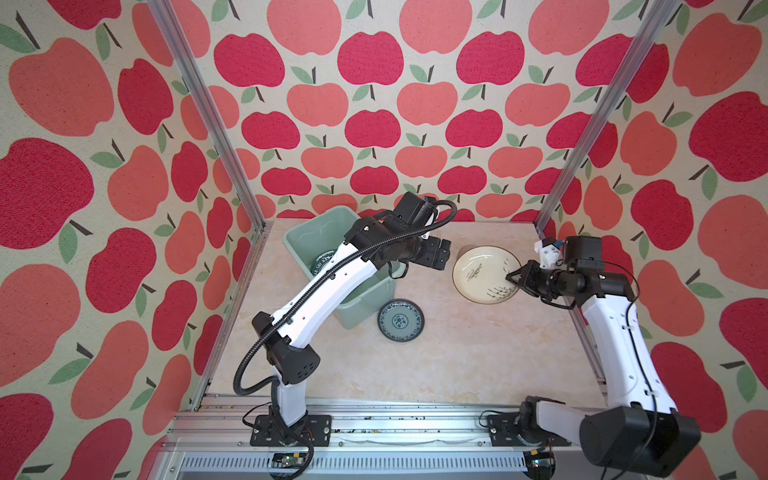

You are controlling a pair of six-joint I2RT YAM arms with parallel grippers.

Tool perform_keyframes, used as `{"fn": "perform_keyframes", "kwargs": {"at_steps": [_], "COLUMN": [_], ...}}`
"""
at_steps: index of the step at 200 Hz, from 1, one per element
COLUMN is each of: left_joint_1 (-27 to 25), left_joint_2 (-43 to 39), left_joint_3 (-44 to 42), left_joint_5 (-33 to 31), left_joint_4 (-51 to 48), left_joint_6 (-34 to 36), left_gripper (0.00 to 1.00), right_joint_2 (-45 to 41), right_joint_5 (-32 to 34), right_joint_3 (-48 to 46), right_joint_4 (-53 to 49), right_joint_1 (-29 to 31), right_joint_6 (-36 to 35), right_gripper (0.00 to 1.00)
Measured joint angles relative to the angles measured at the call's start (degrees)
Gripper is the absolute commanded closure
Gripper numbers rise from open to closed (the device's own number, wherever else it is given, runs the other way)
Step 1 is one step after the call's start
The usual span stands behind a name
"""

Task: Place the plates into the plastic bin on the countertop
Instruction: 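Lift the beige plate upright with the right gripper while the left gripper withdraws, then lower the beige plate into the bin onto the stack with the right gripper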

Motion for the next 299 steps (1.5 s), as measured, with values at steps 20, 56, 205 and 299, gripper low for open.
{"fn": "perform_keyframes", "kwargs": {"at_steps": [20,56,205,299], "left_joint_1": [2.16,9.25,24.3,27.1], "left_joint_2": [-7.74,-23.63,-51.69,-50.95], "left_joint_3": [-6.36,-22.56,-46.84,-47.34], "left_joint_5": [-2.71,-5.6,-8.61,-3.93], "left_joint_4": [-0.28,1.6,3.93,8.04], "left_joint_6": [1.2,1.09,-4.15,-3.8], "left_gripper": [0.07,0.02,0.0,0.01], "right_joint_2": [0.46,5.2,47.56,72.3], "right_joint_5": [1.27,6.86,36.74,41.31], "right_joint_3": [3.15,10.93,52.78,77.13], "right_joint_4": [0.07,0.31,2.91,-0.7], "right_joint_1": [6.23,18.32,48.96,52.24], "right_joint_6": [4.55,12.33,38.73,41.07], "right_gripper": [0.96,0.97,0.99,1.0]}}
